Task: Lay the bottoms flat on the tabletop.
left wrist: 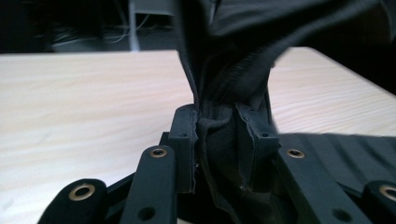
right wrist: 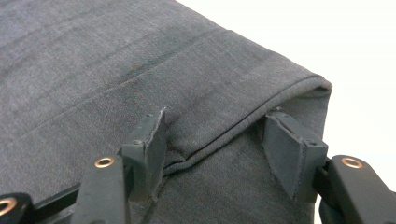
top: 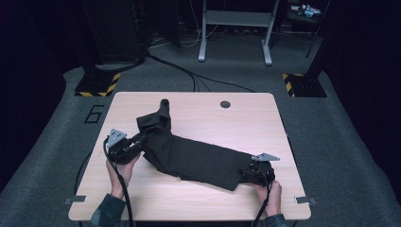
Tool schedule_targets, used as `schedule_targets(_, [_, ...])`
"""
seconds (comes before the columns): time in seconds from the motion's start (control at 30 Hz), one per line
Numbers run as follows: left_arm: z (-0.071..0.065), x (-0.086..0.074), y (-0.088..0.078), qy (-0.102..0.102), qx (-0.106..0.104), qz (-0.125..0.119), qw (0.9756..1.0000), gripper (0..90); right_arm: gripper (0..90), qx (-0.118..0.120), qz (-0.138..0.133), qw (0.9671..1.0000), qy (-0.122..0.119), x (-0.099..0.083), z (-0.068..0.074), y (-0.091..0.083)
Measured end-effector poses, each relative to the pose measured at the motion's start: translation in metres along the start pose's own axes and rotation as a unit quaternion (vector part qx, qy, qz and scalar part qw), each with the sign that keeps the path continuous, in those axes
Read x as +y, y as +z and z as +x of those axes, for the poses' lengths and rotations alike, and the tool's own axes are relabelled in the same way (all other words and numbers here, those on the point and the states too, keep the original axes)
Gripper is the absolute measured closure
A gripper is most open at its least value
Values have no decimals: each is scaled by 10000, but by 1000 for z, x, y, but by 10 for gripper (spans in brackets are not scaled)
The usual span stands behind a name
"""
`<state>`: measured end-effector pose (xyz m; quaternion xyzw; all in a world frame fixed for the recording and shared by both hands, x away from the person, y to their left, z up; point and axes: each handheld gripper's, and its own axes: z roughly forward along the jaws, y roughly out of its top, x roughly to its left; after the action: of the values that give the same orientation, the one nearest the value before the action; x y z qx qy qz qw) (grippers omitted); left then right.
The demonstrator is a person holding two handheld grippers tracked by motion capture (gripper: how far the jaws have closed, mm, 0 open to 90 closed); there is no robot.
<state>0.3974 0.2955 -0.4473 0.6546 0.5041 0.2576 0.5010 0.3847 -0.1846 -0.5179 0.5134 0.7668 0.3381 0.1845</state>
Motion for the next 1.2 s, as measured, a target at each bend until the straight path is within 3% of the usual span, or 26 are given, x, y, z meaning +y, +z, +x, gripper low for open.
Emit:
schedule_targets(0.17, [21,-23,-8,-251,192,136,9994,700,397,-27,67,10000,55,1,-3,-1])
schedule_targets(0.33, [34,-54,-21,-419,250,443,9978,679,394,-57,134,9999,56,3,-7,-1])
schedule_targets(0.37, [36,-60,-25,-410,296,522,9974,653,393,-66,148,9998,143,3,-7,-2])
schedule_targets(0.4, [38,-66,-30,-394,340,548,9971,621,392,-51,130,9999,58,3,-11,-2])
schedule_targets(0.47, [42,-74,-40,-409,428,713,9957,477,387,-3,179,9998,44,4,-15,-2])
schedule_targets(0.53, [45,-76,-50,-379,508,668,9957,368,377,104,227,9997,-61,5,-18,-2])
schedule_targets(0.57, [46,-75,-54,-324,520,662,9959,337,376,133,249,9996,3,7,-19,-1])
schedule_targets(0.7, [46,-60,-59,-201,554,500,9970,275,293,172,505,9986,-19,14,-22,1])
schedule_targets(0.77, [44,-50,-55,-52,543,512,9972,256,232,188,558,9983,8,16,-21,0])
schedule_targets(0.87, [42,-35,-39,161,506,569,9970,236,174,31,388,9992,28,17,-13,-7])
schedule_targets(0.97, [41,-22,-16,384,390,831,9950,201,146,-34,203,9997,-110,20,2,-14])
schedule_targets(1.03, [40,-16,-2,544,358,1005,9928,182,143,44,116,9996,-235,21,11,-15])
schedule_targets(1.1, [38,-14,12,812,483,1220,9880,165,138,313,112,9989,-336,21,18,-11])
schedule_targets(1.13, [39,-15,18,815,471,1335,9866,145,133,334,138,9983,-466,20,20,-8])
schedule_targets(1.2, [41,-22,28,713,441,1479,9854,142,127,332,238,9981,-456,17,25,-1])
